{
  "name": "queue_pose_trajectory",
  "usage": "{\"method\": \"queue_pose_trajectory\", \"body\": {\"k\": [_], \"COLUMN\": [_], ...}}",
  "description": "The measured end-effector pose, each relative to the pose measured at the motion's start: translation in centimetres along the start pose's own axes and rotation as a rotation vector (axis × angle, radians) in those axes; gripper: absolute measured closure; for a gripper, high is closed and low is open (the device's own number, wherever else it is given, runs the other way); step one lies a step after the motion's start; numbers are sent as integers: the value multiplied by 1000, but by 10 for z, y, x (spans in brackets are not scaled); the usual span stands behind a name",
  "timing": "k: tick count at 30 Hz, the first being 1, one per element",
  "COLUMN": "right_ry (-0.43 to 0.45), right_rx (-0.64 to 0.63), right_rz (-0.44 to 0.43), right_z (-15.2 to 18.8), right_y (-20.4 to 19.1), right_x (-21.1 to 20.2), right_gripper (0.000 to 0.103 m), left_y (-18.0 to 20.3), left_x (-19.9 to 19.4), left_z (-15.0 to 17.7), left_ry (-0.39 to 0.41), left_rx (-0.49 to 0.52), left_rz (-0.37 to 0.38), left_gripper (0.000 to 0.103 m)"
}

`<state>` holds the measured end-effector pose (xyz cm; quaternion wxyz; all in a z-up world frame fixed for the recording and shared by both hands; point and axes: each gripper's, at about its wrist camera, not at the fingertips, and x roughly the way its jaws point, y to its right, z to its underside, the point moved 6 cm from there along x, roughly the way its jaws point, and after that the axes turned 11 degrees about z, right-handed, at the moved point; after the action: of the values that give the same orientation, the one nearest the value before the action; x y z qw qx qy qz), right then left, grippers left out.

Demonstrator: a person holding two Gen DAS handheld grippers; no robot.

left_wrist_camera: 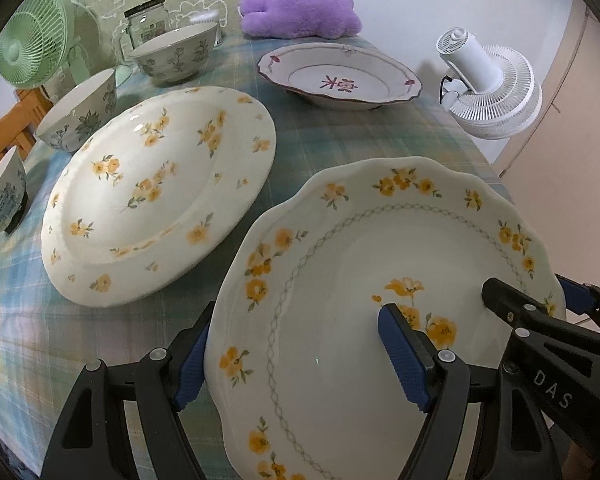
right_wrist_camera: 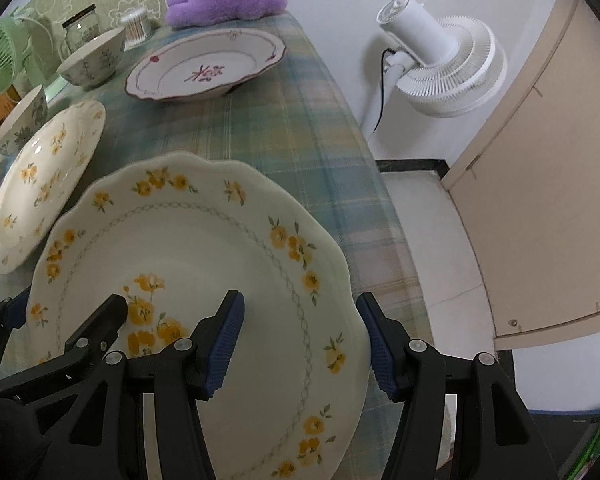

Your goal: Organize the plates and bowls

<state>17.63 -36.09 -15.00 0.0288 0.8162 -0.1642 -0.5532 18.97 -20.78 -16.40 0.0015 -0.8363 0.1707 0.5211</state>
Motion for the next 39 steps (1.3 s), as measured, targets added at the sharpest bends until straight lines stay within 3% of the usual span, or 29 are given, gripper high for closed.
{"method": "queue_pose_trajectory", "body": {"k": [6,9,11,18,28,32,39], "right_ry": [-18,-6,-2,57,164,189,221], "right_rx": [9,16,33,64,99,105,117], "right_rz": [-20,9,31,22,19,-21,-18], "right_z": [2,2,2,-3,-10,-17,-24], "right_y": [2,5,9,1,-52,-80,-122], "right_x": [0,-8,-16,-51,-104,-120,-142], "right_gripper": [40,33,23,19,19,19,19], "left_y": [-2,-6,-10,-32,-90,-115,-141], "left_x": [-3,-9,-16,-50,-88,-100,-120], "left_z": [-1,-2,-2,-10,-18,-21,-32], "left_ry": [-4,3,10,69,115,126,172], "left_rx": [-3,-7,-12,-1,14,22,72], "left_rz": [23,37,48,60,71,39,26], "left_gripper": [21,14,8,0,0,0,0]}}
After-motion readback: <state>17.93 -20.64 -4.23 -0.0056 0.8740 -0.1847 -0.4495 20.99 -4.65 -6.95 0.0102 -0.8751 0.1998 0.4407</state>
